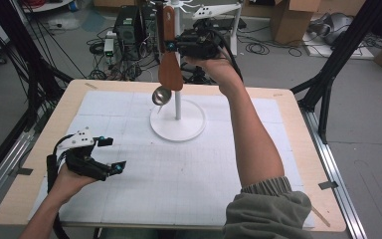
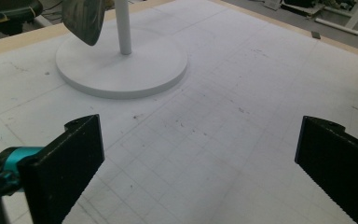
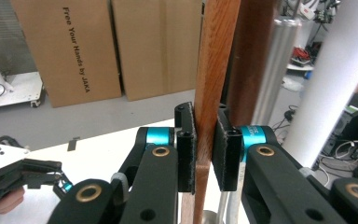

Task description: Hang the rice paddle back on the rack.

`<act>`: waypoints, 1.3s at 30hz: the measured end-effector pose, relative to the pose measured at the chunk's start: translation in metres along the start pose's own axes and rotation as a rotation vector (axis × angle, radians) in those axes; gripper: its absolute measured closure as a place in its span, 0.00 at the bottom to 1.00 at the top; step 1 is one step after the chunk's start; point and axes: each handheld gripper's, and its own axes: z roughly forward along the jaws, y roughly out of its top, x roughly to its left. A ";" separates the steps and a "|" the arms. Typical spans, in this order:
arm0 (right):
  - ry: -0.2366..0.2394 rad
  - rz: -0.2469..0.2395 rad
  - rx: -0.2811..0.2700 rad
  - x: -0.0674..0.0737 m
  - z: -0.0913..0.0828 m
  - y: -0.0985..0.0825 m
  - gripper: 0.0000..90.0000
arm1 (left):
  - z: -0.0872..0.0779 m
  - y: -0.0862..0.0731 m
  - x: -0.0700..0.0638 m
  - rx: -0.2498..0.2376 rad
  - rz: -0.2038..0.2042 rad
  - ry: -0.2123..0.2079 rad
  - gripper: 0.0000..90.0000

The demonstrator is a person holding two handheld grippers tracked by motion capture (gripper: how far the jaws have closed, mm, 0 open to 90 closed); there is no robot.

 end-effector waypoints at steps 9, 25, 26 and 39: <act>-0.023 0.028 0.006 -0.008 0.005 -0.007 0.90 | 0.001 0.000 -0.001 0.005 0.001 0.000 0.02; -0.076 0.036 -0.031 0.000 -0.020 -0.018 0.72 | -0.001 0.000 -0.001 -0.002 -0.003 -0.005 0.02; -0.077 0.035 -0.034 0.001 -0.022 -0.019 0.70 | -0.001 0.000 -0.001 0.000 -0.003 -0.005 0.02; -0.144 0.078 -0.029 0.016 -0.044 -0.043 0.30 | 0.000 0.000 -0.004 0.006 0.001 -0.001 0.02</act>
